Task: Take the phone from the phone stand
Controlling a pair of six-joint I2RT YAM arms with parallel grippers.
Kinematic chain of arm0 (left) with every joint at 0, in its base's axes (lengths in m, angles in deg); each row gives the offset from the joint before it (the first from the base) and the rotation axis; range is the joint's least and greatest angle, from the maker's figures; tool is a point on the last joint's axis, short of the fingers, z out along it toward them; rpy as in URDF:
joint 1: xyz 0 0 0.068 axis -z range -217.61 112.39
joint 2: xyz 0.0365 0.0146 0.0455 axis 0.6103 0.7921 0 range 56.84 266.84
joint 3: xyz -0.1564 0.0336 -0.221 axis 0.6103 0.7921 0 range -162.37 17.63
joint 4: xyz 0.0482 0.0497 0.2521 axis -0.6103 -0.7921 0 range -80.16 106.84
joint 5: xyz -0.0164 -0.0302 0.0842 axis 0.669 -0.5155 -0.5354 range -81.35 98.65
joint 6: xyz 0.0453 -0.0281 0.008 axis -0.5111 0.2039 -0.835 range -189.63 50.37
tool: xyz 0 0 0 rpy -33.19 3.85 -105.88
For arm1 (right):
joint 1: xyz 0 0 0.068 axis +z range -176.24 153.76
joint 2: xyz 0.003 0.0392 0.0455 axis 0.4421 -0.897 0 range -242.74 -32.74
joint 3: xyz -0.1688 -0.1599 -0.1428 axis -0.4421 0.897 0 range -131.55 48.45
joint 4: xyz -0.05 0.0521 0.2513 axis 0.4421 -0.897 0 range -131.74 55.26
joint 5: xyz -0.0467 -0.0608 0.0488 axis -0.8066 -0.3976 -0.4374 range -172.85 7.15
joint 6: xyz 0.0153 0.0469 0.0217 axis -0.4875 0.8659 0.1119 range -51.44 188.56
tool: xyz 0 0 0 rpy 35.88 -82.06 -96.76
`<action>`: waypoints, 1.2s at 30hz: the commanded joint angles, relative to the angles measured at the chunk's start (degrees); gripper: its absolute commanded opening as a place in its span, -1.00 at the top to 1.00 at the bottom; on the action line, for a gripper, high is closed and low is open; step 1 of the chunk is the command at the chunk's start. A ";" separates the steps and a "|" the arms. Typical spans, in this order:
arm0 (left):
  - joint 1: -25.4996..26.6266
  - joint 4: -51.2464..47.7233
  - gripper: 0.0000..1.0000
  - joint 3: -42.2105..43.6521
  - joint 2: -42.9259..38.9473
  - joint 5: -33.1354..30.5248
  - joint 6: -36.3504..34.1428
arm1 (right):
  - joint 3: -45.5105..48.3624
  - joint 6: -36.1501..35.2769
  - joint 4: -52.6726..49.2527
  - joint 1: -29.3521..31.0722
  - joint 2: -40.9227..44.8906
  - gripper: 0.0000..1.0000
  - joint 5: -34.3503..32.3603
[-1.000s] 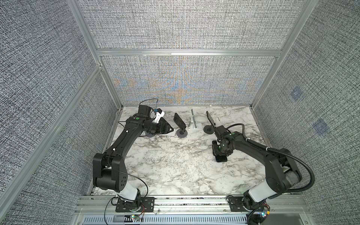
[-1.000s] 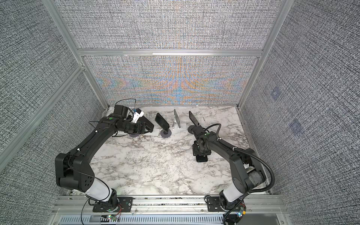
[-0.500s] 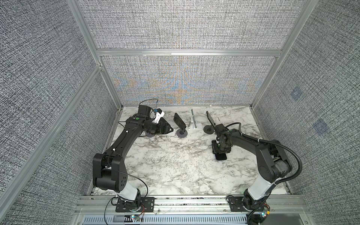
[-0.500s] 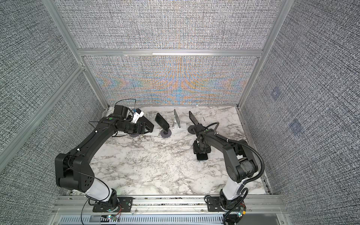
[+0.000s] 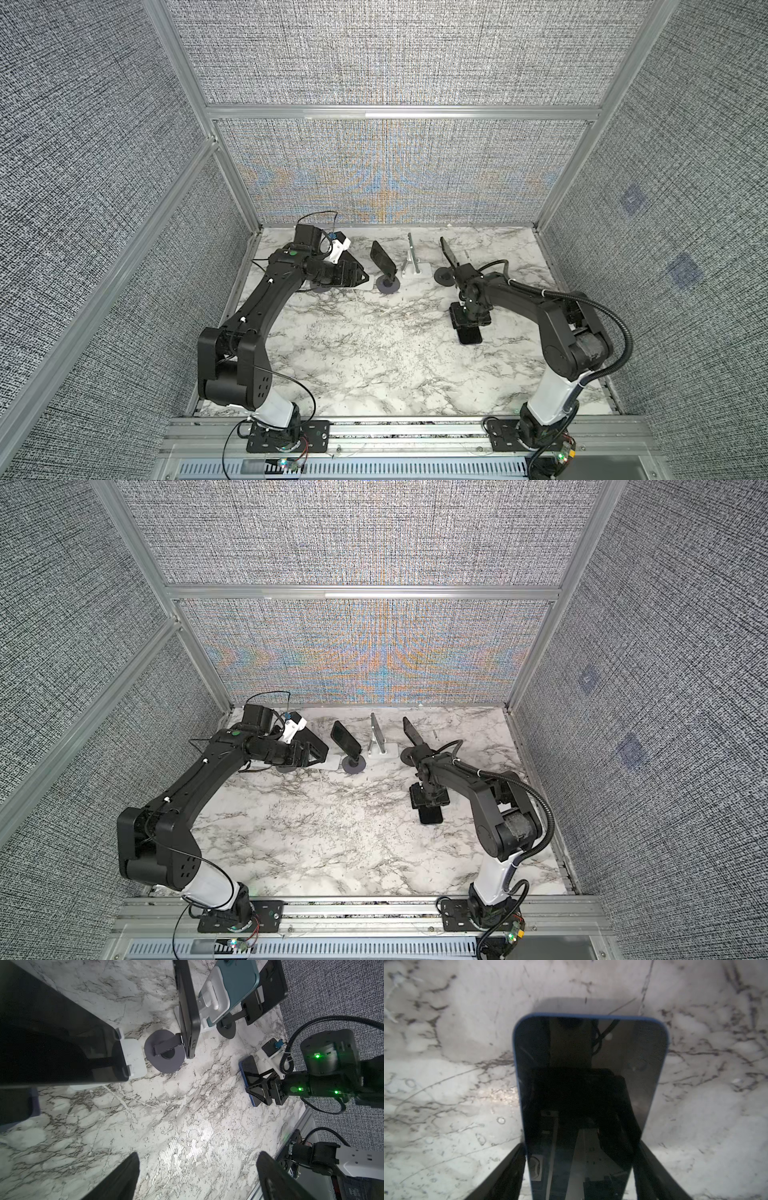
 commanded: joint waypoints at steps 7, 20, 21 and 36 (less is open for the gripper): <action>-0.18 0.17 -0.77 -0.06 -0.36 -0.12 -0.73 | -0.50 -0.05 -1.06 0.03 -1.10 -0.42 0.22; -0.15 0.73 -0.77 0.08 -0.80 0.56 -0.77 | 1.55 1.06 -0.68 0.04 3.24 -0.51 1.50; -0.16 0.88 -0.77 0.20 -0.87 0.79 -0.66 | 1.78 1.18 -0.85 0.07 4.06 -0.52 1.58; -0.25 0.62 -0.83 -2.77 -4.06 -2.52 -0.12 | -0.79 1.75 -13.11 0.36 25.52 -0.78 3.63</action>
